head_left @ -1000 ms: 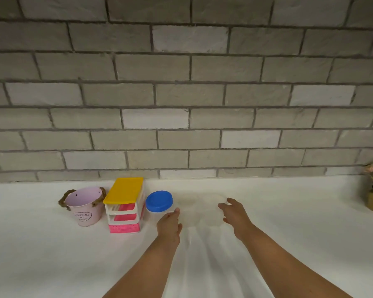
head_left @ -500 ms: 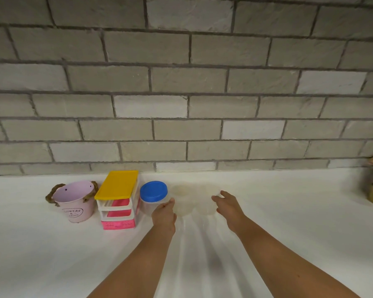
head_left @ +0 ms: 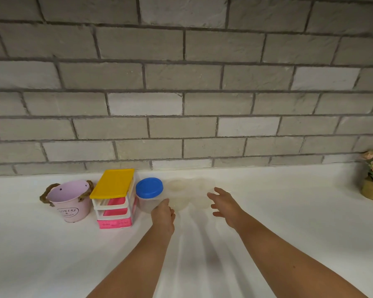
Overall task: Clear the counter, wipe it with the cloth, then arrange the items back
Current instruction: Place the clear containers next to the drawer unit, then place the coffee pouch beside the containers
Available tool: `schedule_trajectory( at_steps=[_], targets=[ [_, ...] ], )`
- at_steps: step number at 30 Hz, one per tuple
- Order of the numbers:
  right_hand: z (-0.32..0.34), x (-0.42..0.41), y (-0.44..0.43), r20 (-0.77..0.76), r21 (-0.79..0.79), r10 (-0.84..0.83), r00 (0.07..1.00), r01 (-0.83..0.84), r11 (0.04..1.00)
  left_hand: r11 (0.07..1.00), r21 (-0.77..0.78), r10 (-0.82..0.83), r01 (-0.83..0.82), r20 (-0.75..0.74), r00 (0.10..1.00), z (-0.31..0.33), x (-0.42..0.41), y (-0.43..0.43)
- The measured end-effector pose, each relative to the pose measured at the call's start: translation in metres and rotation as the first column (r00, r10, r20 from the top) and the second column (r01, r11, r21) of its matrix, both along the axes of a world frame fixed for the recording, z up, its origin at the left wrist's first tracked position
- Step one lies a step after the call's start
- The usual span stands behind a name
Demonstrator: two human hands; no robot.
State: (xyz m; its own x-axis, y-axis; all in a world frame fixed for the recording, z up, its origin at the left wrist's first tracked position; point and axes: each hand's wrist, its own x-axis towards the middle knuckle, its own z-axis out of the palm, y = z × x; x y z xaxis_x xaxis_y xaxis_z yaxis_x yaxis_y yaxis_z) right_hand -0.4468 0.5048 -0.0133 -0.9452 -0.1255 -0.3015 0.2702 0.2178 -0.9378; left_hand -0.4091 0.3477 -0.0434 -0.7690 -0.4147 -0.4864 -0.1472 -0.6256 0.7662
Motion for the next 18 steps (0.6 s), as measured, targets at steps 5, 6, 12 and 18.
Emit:
schedule_trajectory(
  at_steps=[5,6,12,18],
  targets=[
    [0.008,0.015,0.014,-0.012,0.009,-0.046,0.999,0.046,0.999,0.997,-0.045,-0.059,0.061,0.048,0.997,0.006,0.01,0.028],
    [0.012,0.02,0.019,-0.017,0.007,-0.048,0.999,0.048,0.999,0.996,-0.05,-0.076,0.079,0.042,0.996,0.01,0.013,0.037],
    [0.027,0.052,0.069,-0.045,0.037,-0.112,0.993,0.114,0.993,0.961,-0.074,-0.271,0.268,-0.039,0.962,0.037,0.028,0.1],
    [0.038,0.098,0.144,-0.057,0.09,-0.254,0.966,0.258,0.962,0.873,-0.123,-0.481,0.472,-0.059,0.875,0.055,0.046,0.175]
  ],
)
